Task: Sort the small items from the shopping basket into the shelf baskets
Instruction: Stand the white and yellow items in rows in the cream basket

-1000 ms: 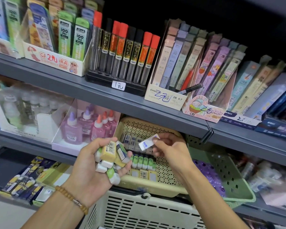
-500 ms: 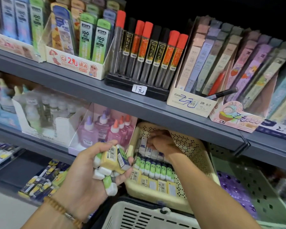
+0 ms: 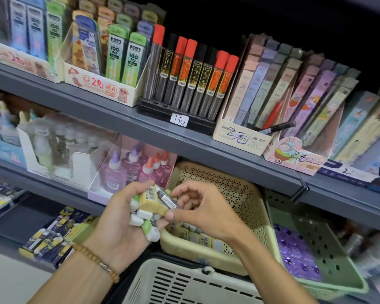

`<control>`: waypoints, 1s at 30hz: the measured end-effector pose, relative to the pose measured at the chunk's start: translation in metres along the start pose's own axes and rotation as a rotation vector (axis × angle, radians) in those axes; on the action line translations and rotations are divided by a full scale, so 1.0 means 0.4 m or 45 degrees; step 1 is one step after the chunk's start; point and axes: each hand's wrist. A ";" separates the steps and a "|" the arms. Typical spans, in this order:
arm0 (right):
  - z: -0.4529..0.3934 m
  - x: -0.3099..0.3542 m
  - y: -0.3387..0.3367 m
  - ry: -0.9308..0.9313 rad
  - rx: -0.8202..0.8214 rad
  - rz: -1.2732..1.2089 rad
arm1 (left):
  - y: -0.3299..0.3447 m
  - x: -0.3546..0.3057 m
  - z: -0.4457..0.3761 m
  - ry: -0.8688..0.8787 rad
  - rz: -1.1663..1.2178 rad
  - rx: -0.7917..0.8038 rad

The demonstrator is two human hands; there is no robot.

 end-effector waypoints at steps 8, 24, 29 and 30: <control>0.009 -0.016 -0.076 0.183 -0.323 -0.322 | 0.016 0.001 -0.006 -0.004 -0.067 -0.071; -0.070 -0.144 -0.147 0.573 -0.509 -0.046 | -0.013 -0.005 -0.017 0.042 -0.140 -0.097; -0.020 -0.193 -0.189 0.695 -0.587 0.050 | -0.004 0.020 -0.006 -0.014 -0.138 -0.047; -0.022 -0.196 -0.186 0.719 -0.576 0.082 | -0.002 0.025 -0.005 -0.022 -0.145 -0.045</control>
Point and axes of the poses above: each hand's wrist, its own z-axis away from the middle knuckle, its own y-axis out of the palm, x = y × z, and after that the axes turned 12 degrees about y, right-handed
